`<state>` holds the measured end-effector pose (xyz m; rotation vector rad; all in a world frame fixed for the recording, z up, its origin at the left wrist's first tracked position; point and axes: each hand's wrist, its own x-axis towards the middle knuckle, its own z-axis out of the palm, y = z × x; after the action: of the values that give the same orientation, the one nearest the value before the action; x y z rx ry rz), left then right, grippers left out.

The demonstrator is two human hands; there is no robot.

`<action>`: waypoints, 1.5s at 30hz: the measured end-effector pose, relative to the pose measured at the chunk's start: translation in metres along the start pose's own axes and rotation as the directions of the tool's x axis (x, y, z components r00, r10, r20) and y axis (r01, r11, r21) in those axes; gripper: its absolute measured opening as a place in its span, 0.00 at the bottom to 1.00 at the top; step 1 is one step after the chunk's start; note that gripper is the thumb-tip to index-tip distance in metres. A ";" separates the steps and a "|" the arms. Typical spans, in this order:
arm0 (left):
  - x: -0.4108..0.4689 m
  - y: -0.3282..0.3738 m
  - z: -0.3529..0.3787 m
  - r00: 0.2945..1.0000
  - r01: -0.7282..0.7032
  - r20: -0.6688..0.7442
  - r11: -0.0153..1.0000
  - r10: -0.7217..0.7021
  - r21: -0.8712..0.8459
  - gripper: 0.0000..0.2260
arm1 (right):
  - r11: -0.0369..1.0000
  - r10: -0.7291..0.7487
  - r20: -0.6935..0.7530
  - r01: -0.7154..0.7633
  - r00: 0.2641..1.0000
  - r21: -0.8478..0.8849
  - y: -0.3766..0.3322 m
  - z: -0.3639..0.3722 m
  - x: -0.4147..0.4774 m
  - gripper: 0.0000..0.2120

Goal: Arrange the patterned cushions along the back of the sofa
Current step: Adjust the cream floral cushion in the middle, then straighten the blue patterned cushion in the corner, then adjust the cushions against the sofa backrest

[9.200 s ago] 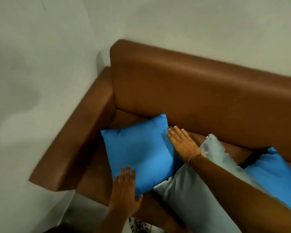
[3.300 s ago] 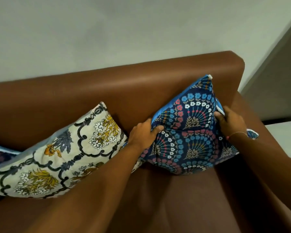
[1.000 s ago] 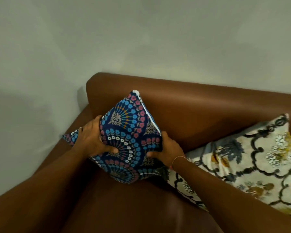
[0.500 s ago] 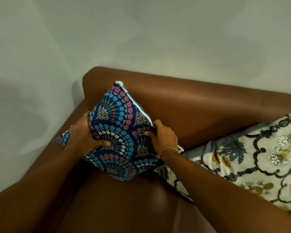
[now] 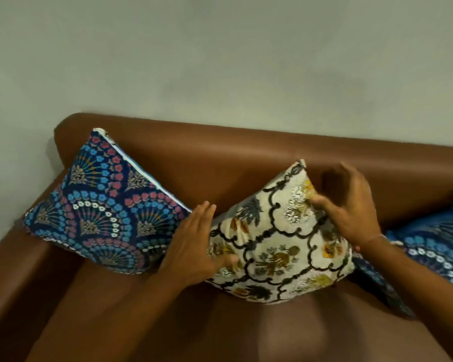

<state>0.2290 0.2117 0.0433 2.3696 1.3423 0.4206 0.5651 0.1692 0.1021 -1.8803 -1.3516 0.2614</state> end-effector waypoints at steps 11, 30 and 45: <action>0.025 0.022 0.053 0.978 0.201 -0.059 0.979 -0.199 0.037 0.61 | 0.941 -0.016 0.141 0.062 0.990 -0.332 0.083 0.023 -0.053 0.11; 0.019 0.258 0.168 0.929 -0.253 -0.277 0.967 0.247 0.015 0.43 | 0.970 -0.152 -0.279 0.089 0.948 -0.228 0.236 -0.224 -0.047 0.52; 0.100 0.356 0.248 0.997 0.005 -0.075 0.986 0.008 0.164 0.54 | 0.833 0.351 0.069 -0.278 0.934 -0.478 0.392 -0.284 -0.062 0.42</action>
<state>0.6535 0.0860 -0.0024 2.5105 1.4607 0.4183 0.9806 -0.0668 0.0023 -2.5419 -1.2728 0.2718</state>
